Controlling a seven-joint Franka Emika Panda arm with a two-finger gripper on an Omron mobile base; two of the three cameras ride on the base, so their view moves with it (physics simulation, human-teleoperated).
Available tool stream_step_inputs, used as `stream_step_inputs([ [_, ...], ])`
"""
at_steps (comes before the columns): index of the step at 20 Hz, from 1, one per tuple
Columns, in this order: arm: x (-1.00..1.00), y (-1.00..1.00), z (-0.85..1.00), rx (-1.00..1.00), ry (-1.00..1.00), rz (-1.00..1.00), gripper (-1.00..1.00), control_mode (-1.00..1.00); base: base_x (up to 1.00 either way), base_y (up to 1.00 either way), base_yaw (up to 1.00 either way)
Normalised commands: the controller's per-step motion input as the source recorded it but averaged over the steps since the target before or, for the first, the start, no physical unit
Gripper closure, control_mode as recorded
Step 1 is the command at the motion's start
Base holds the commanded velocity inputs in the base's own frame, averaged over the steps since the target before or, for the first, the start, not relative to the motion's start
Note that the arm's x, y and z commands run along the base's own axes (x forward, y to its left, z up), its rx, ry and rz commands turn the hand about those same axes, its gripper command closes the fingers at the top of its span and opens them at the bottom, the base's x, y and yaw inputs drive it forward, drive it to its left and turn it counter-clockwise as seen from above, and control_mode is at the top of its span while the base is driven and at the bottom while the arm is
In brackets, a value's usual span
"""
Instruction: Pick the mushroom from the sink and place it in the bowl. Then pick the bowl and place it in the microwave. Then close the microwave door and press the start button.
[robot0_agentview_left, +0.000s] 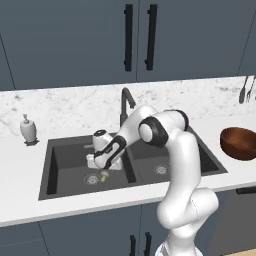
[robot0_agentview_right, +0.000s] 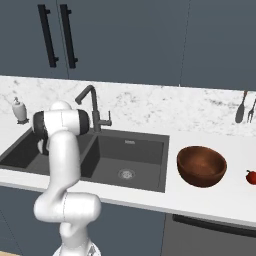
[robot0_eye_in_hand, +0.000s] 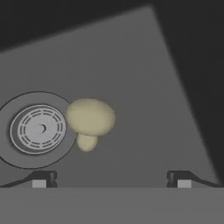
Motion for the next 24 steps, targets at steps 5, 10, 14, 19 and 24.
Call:
stream_step_inputs([
  [5,0.24,0.0,-0.27,0.0,0.0,0.0,-1.0,-1.0,0.0,0.0,0.0],
  [10,0.19,0.0,-0.27,0.0,0.0,0.0,-1.0,-1.0,0.0,0.0,0.0],
  [14,0.13,0.03,-0.22,0.0,0.0,0.0,-1.0,-1.0,0.0,0.0,0.0],
  [19,0.08,0.01,-0.19,0.0,0.0,0.0,-1.0,-1.0,0.0,0.0,0.0],
  [24,0.03,0.01,-0.16,0.0,0.0,0.0,-1.0,-1.0,0.0,0.0,0.0],
])
